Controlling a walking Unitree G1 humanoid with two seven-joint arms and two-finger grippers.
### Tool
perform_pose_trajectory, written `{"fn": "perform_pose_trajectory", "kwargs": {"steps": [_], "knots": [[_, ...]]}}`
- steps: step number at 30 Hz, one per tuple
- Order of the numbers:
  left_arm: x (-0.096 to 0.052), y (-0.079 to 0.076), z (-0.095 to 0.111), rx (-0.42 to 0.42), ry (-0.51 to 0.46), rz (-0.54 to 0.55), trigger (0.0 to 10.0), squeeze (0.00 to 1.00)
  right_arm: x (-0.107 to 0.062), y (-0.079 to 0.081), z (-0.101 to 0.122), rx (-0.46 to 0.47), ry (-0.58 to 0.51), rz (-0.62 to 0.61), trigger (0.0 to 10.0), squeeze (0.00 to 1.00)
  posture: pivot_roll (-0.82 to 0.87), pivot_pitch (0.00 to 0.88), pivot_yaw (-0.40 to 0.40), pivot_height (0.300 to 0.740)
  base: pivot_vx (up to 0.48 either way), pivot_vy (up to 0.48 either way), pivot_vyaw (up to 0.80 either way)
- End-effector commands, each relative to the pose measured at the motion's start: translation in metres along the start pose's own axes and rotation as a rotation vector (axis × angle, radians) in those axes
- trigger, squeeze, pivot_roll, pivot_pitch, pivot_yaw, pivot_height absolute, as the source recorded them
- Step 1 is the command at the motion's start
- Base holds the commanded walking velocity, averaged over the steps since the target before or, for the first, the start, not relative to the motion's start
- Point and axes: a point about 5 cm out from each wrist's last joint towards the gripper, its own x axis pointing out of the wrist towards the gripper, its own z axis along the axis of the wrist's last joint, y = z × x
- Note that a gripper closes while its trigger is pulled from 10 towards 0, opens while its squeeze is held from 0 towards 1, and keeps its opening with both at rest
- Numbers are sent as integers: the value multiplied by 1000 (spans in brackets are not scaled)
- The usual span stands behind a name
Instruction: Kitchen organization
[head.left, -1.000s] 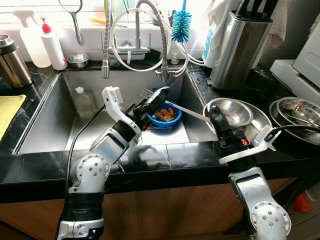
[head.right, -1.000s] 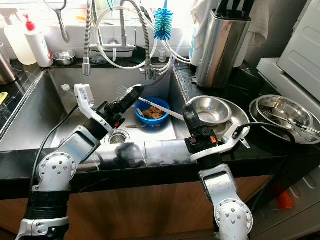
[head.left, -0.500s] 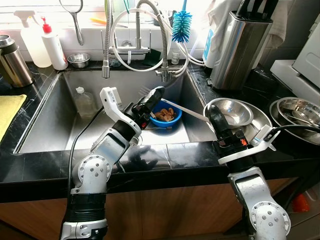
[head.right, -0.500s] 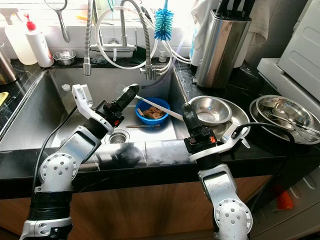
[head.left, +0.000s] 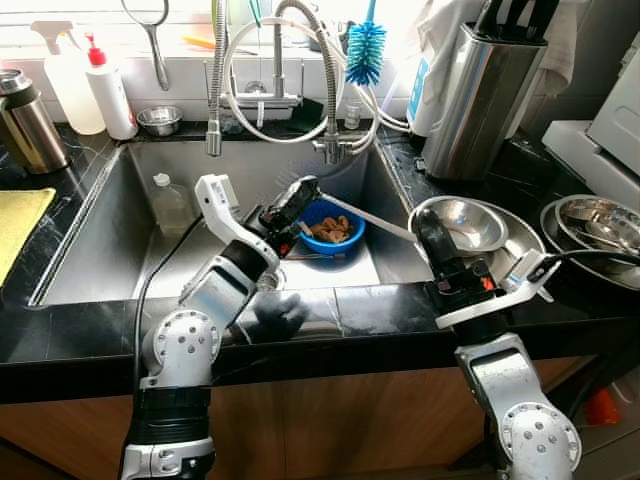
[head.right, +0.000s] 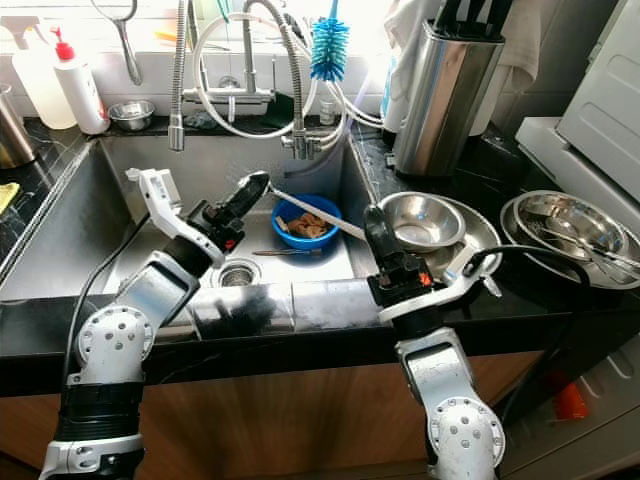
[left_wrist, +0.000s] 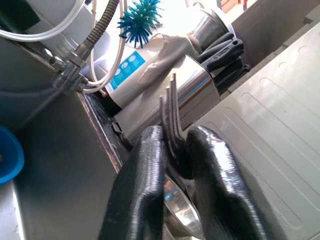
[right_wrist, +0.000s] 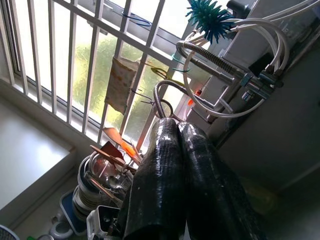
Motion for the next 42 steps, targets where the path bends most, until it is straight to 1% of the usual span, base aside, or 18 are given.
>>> {"fn": "perform_pose_trajectory", "kwargs": {"steps": [1, 8, 12, 13, 14, 19, 25, 26, 28, 34, 35, 40, 42], "knots": [[5, -11, 3, 23, -12, -42, 0, 0, 1, 1, -6, -13, 36, -7, 10000, 0, -32, 20, -50, 740, 0, 0, 0], [4, -10, 4, 29, -14, -38, 0, 0, 1, 1, -8, -23, 44, -10, 10000, 0, -30, 11, -48, 740, 0, 0, 0], [3, -10, 4, 28, -17, -35, 0, 0, 0, -4, -10, -29, 46, -41, 10000, 0, -26, 9, -49, 740, 0, 0, 0], [3, -10, 5, 27, -18, -34, 0, 0, 0, -4, -10, -31, 47, -43, 10000, 376, -26, 9, -49, 740, 0, 0, 0], [3, -9, 5, 23, -22, -31, 0, 0, -1, -5, -10, -36, 48, -48, 10000, 1000, -26, 12, -51, 740, 0, 0, 0], [3, -8, 5, 19, -27, -24, 0, 0, -2, -7, -11, -47, 57, -65, 10000, 1000, -26, 14, -50, 740, 0, 0, 0], [3, -7, 8, 17, -45, -6, 0, 0, -2, -12, -10, -59, 40, -109, 10000, 1000, -24, 16, -49, 740, 0, 0, 0], [3, -3, 11, 16, -67, 24, 0, 0, -3, -15, -8, -64, 32, -127, 10000, 0, -23, 16, -48, 740, 0, 0, 0], [3, 1, 16, 14, -96, 64, 0, 0, -4, -19, -7, -72, 23, -149, 10000, 0, -23, 15, -46, 740, 0, 0, 0], [1, 15, 26, -41, -184, 170, 0, 0, -7, -24, -4, -78, 6, -188, 10000, 0, -25, 15, -44, 740, 0, 0, 0], [0, 17, 28, -41, -196, 190, 0, 0, -8, -24, -4, -79, 2, -196, 10000, 0, -24, 15, -43, 740, 0, 0, 0], [-2, 24, 36, -10, -248, 267, 0, 0, -8, -26, -4, -87, 0, -214, 10000, 0, -24, 16, -43, 740, 0, 0, 0], [-4, 29, 40, 33, -275, 321, 0, 0, -9, -28, -4, -98, -4, -226, 10000, 0, -24, 16, -43, 740, 0, 0, 0]]}}
